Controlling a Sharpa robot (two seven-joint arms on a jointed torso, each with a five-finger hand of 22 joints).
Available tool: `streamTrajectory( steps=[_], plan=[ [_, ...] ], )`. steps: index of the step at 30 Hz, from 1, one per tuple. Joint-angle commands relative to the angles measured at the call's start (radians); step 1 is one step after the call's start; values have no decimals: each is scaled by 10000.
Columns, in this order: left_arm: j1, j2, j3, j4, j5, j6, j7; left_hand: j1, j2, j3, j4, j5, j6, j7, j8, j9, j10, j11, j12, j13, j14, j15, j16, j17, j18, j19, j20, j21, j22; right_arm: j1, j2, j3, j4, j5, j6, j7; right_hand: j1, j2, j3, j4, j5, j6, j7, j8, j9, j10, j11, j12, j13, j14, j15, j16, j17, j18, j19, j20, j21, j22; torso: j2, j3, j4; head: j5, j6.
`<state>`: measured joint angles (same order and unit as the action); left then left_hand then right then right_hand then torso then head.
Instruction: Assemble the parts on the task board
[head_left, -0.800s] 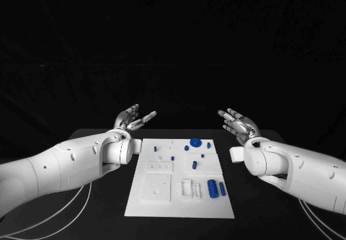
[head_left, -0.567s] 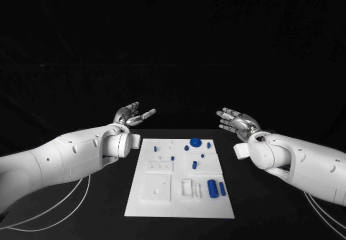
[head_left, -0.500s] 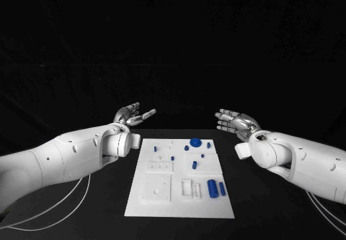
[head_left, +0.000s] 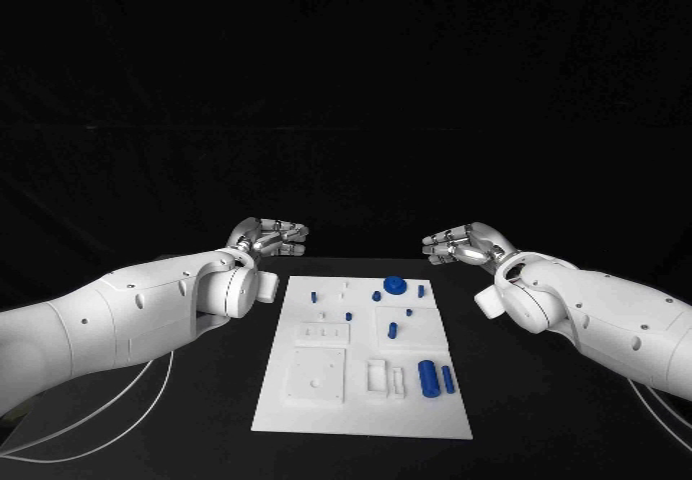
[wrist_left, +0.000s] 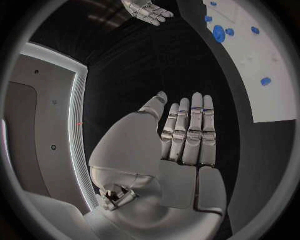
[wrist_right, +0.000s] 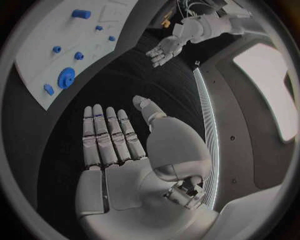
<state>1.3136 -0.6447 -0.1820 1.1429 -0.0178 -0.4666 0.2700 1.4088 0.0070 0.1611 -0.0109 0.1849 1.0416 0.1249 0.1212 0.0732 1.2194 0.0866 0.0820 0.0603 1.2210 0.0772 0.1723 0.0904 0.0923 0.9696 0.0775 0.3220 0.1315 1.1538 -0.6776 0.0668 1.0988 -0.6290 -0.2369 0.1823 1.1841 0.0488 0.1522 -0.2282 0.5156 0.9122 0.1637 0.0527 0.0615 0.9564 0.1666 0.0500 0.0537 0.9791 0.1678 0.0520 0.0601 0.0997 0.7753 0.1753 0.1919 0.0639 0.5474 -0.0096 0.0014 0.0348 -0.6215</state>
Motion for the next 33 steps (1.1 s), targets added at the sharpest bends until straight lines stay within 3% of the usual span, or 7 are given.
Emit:
streamTrajectory(
  steps=[1, 6, 9, 11, 17, 23, 33],
  plan=[
    [12, -123, 10, 252, -524, 705, 7, 76, -24, 64, -219, 75, 230, -60, -56, -16, 563, -175, -113, 4, 377, -182, 121, 105, -302, 240, -224, 279, 140, 29, 63, 34, -39, -3187, 28, -95, -140, -321, 308, -95, -12, 1784, -371, 104, 59, 1641, -404, 78, 47, 1933, -522, 127, 96, -334, 1654, -561, -178, 50, 105, -4, 100, -38, 22],
    [23, -523, 12, 851, -715, 978, -111, -87, 75, -75, -616, -118, 642, -145, -281, 26, 786, -267, -193, 6, 854, -452, 585, 518, -594, 351, -667, 1093, 611, 154, 159, 98, 25, -5099, 171, -441, 57, -421, 230, -220, -591, 1937, -420, 115, 81, 2125, -603, 75, 58, 2937, -890, 153, 285, -344, 2614, -962, -71, 98, 256, 48, 113, -67, 150],
    [51, -718, 12, 1174, -756, 1117, -126, -190, 99, -169, -703, -207, 569, -73, -464, 3, 567, -191, -185, 8, 990, -554, 1089, 870, -609, 390, -798, 1572, 904, 238, 186, 111, 116, -5774, 218, -650, 257, -503, 141, -371, -634, 2100, -449, 125, 109, 2660, -838, 108, 81, 4072, -1322, 508, 647, -217, 3660, -1418, 494, 354, 363, 55, 94, -83, 217],
    [73, -830, 12, 1390, -773, 1352, -63, -210, 89, -193, -791, -204, 450, -26, -544, -18, 412, -164, -214, -4, 899, -579, 1485, 1156, -610, 263, -840, 1883, 1112, 301, 200, 128, 195, -6209, 450, -893, 532, -523, -55, -484, -677, 2429, -589, 180, 167, 3717, -1230, 242, 179, 5026, -1723, 879, 1069, -228, 4470, -1833, 1108, 687, 458, 59, 110, -96, 285],
    [173, -976, 15, 1746, -790, 2013, 199, -328, 20, -221, -915, -337, 43, 70, -556, -37, -141, -8, -222, -8, 485, -552, 2329, 1751, -540, -111, -813, 2616, 1600, 495, 319, 150, 267, -7185, 819, -1263, 808, -452, -343, -542, -737, 2584, -656, 107, 115, 3980, -1369, 111, 130, 5256, -2094, 2483, 3041, -458, 4729, -2453, 2782, 1969, 690, 52, 202, -150, 461],
    [346, -1072, 16, 2112, -865, 2269, 255, -474, -115, -247, -888, -418, -234, 81, -538, -27, -565, 61, -220, -5, 53, -616, 4143, 2768, -285, -172, -865, 4095, 2507, 700, 497, 156, 349, -8262, 973, -1665, 270, -618, 95, -518, -973, 2050, -618, 106, 98, 2247, -965, 108, 78, 5128, -2049, 5658, 5954, -124, 4780, -2420, 4930, 3851, 936, -2, 274, -239, 619],
    [539, -1152, 17, 2518, -1072, 2433, 163, -564, -231, -158, -719, -450, -338, -35, -533, -27, -786, 3, -229, -7, -315, -732, 5185, 2983, -125, -322, -928, 5254, 3089, 896, 691, 158, 611, -9434, 569, -2186, 654, -1027, -13, -350, -1303, 1203, -582, 96, 33, 901, -653, 86, 59, 4816, -1855, 6854, 7264, 348, 4169, -2145, 6068, 5691, 1181, -25, 353, -258, 724]
  ],
)
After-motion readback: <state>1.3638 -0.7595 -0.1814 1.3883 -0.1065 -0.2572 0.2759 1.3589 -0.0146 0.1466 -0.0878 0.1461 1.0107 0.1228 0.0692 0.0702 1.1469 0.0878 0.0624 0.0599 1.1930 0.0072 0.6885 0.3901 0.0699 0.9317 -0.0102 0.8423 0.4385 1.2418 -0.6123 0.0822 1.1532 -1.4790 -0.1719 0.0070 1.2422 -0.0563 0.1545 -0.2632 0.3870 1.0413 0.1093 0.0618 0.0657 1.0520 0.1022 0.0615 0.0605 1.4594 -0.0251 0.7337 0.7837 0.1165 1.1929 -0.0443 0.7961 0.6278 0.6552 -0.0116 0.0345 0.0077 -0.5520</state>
